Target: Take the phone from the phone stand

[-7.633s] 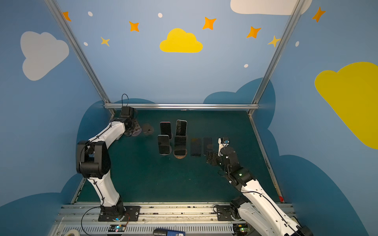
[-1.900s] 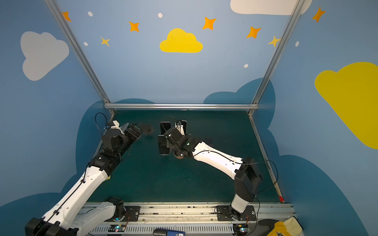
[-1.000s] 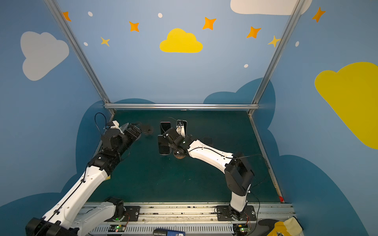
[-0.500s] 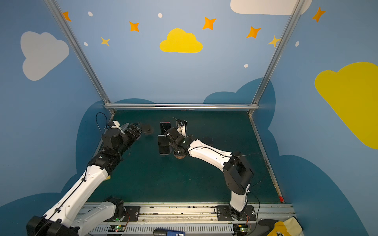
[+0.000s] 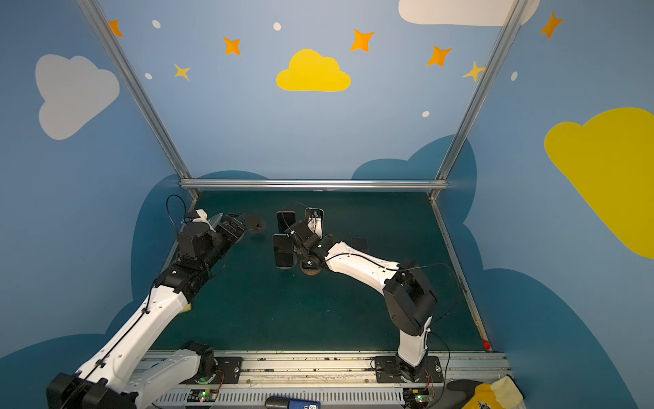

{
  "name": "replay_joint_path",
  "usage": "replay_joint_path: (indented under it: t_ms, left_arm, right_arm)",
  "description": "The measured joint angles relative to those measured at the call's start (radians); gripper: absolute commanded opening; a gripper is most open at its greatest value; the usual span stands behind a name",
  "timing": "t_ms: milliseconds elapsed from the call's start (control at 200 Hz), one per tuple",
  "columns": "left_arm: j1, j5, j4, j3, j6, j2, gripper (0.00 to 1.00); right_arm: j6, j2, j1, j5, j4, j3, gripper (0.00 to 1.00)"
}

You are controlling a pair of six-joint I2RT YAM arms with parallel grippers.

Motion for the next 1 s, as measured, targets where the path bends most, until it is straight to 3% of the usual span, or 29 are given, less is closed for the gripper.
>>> replay_joint_path:
  t_ms: [245, 521, 1001]
  left_arm:
    - [0.001, 0.004, 0.0, 0.0, 0.0, 0.0, 1.0]
    - [0.002, 0.013, 0.001, 0.0, -0.001, 0.0, 1.0]
    - [0.003, 0.034, 0.018, 0.0, -0.001, 0.0, 1.0]
  right_arm:
    - [0.005, 0.008, 0.0, -0.012, 0.006, -0.006, 0.81]
    - [-0.005, 0.011, 0.0, -0.016, 0.013, -0.012, 0.72]
    - [-0.137, -0.017, 0.016, -0.035, 0.095, -0.063, 0.68]
